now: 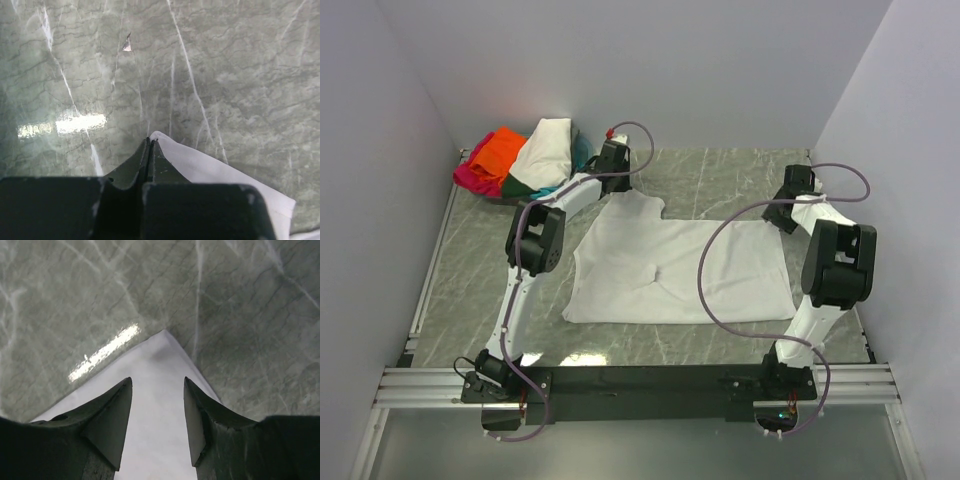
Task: Fold and stack the t-shirts
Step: Fold the tshirt
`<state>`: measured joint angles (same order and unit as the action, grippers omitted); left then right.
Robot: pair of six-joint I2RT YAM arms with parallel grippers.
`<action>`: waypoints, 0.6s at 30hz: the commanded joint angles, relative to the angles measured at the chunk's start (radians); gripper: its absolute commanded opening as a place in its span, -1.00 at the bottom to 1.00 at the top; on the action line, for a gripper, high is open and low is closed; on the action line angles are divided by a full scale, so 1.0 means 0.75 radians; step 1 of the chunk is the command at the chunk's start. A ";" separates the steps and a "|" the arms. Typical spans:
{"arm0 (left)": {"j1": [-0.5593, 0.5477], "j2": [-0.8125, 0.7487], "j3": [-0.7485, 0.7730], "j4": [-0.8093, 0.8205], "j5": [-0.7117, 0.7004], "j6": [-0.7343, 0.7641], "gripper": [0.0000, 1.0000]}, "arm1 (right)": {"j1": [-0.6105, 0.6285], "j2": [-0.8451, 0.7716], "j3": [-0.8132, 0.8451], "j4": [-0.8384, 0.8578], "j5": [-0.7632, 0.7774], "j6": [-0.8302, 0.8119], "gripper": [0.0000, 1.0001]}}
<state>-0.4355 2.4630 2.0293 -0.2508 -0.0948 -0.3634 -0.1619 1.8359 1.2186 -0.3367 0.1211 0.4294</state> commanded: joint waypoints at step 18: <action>0.000 -0.163 -0.043 0.048 0.059 0.032 -0.99 | -0.052 0.176 0.187 -0.034 0.111 0.012 -0.16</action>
<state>-0.4355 2.4119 2.0018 -0.2443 -0.0669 -0.3592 -0.1967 1.9587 1.2991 -0.3618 0.1932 0.4400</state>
